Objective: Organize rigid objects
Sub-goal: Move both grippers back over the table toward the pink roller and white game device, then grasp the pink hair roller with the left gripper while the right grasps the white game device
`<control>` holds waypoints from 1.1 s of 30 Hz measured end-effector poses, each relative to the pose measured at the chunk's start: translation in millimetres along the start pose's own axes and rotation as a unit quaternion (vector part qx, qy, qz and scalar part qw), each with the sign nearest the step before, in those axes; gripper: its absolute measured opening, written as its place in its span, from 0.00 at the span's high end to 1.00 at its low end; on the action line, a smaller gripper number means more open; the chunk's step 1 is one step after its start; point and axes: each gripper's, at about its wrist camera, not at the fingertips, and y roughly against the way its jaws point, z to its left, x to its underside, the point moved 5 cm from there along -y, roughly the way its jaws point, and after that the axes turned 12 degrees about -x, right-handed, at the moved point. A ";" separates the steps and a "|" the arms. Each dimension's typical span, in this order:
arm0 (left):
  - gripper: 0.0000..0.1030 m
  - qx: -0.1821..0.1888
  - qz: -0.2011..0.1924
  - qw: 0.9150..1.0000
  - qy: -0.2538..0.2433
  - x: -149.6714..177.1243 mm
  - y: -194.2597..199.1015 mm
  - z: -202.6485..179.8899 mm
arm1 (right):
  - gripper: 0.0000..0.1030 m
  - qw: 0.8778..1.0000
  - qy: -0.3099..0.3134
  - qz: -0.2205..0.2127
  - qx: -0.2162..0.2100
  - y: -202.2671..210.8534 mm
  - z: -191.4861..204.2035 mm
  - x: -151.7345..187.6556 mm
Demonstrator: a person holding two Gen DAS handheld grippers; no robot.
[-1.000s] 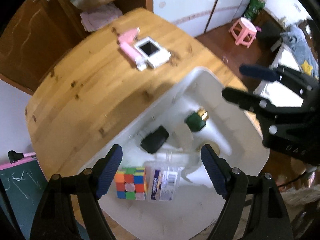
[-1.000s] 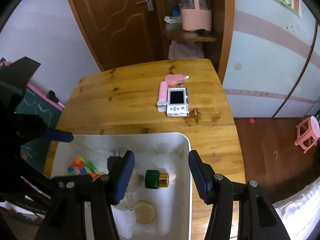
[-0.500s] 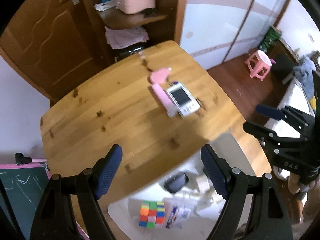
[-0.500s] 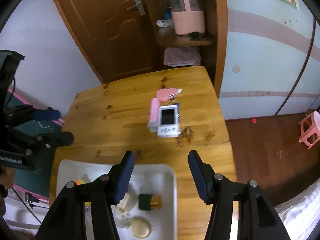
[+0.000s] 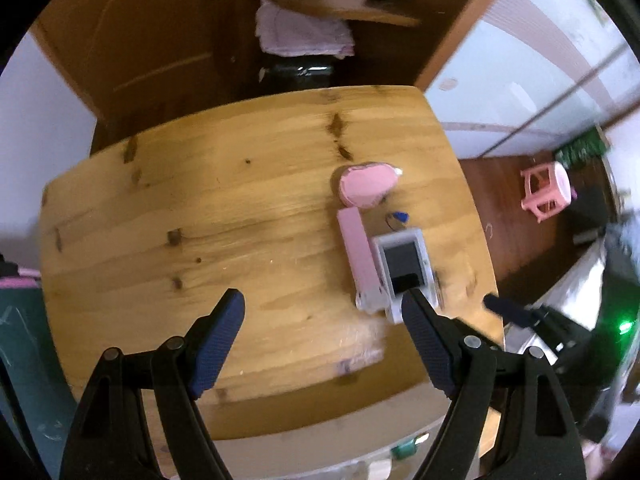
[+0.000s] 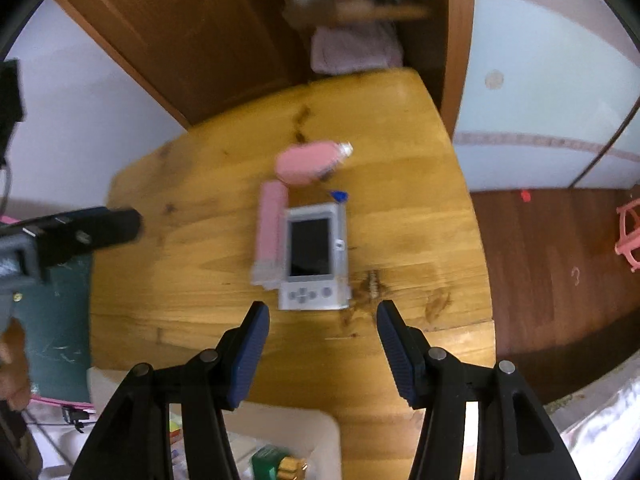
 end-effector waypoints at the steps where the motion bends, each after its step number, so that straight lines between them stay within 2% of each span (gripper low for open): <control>1: 0.19 0.004 0.009 1.000 0.012 -2.0 -7.4 1.7 | 0.45 1.000 -0.011 0.012 -0.007 -9.2 -4.0 -1.2; 3: 0.19 0.009 0.022 0.999 0.026 -3.6 -16.9 3.1 | 0.45 0.999 -0.027 0.032 -0.022 -23.0 -7.1 -1.6; 7: 0.19 0.015 0.042 0.998 0.045 -6.8 -30.7 6.0 | 0.45 0.998 -0.022 0.052 -0.017 -38.4 -1.0 -0.8; 14: 0.19 0.020 0.057 0.996 0.058 -11.6 -42.1 10.3 | 0.45 0.996 0.020 0.078 0.038 -60.5 11.8 -0.9; 22: 0.19 0.023 0.072 0.995 0.060 -13.9 -53.3 7.0 | 0.40 0.992 0.027 0.088 0.081 -75.2 15.4 -2.6; 33: 0.19 0.028 0.083 0.994 0.066 -17.3 -65.4 3.1 | 0.38 0.991 0.043 0.087 0.090 -89.0 16.4 -14.9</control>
